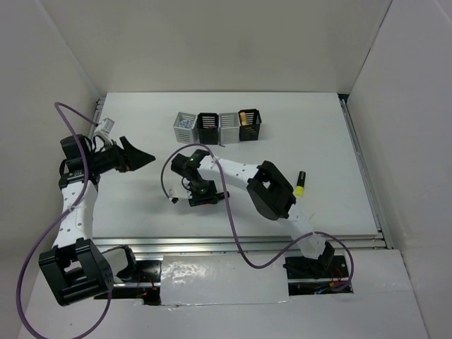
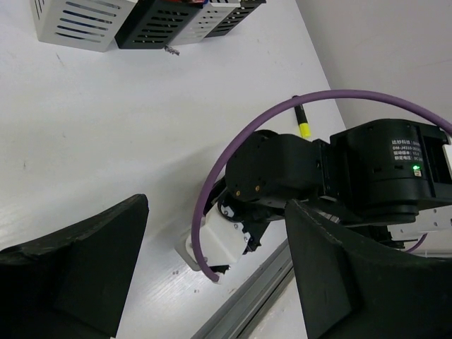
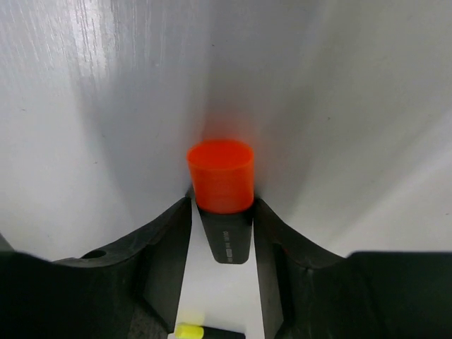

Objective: Sort the stationery into containers
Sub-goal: Pick up the pen from the center of the board.

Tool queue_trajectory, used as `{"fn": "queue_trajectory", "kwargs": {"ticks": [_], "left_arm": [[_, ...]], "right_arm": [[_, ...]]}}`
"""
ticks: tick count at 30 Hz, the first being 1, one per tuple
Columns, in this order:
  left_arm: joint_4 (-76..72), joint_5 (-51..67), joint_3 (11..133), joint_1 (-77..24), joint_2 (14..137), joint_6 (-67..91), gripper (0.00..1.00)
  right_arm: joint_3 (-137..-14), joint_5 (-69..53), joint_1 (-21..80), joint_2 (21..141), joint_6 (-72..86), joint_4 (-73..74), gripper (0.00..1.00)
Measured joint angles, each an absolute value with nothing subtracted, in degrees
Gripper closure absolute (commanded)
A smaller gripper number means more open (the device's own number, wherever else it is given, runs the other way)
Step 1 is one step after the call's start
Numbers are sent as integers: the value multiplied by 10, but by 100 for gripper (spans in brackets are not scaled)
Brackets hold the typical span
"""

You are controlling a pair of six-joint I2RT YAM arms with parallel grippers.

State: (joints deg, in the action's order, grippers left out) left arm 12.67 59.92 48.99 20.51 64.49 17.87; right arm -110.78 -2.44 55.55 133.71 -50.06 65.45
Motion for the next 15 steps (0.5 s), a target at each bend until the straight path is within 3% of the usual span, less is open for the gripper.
{"fn": "queue_trajectory", "kwargs": {"ticks": [7,9,10,11,14,15], "left_arm": [[138,599,490,206,643,175,10],[138,599,490,207,643,175,10],[138,599,490,208,643,175,10],[138,599,490,208,643,175,10],[138,599,490,209,643,175,10],[137,599,490,209,643,176,10]], "right_arm": [[-1126,-1,571,1350,-484,672,50],[-1126,6,574,1351,-479,672,53],[-1126,10,575,1351,-477,671,60],[-1125,12,576,1351,-477,670,73],[-1122,11,576,1349,-469,667,96],[-1120,11,576,1348,-468,666,98]]}}
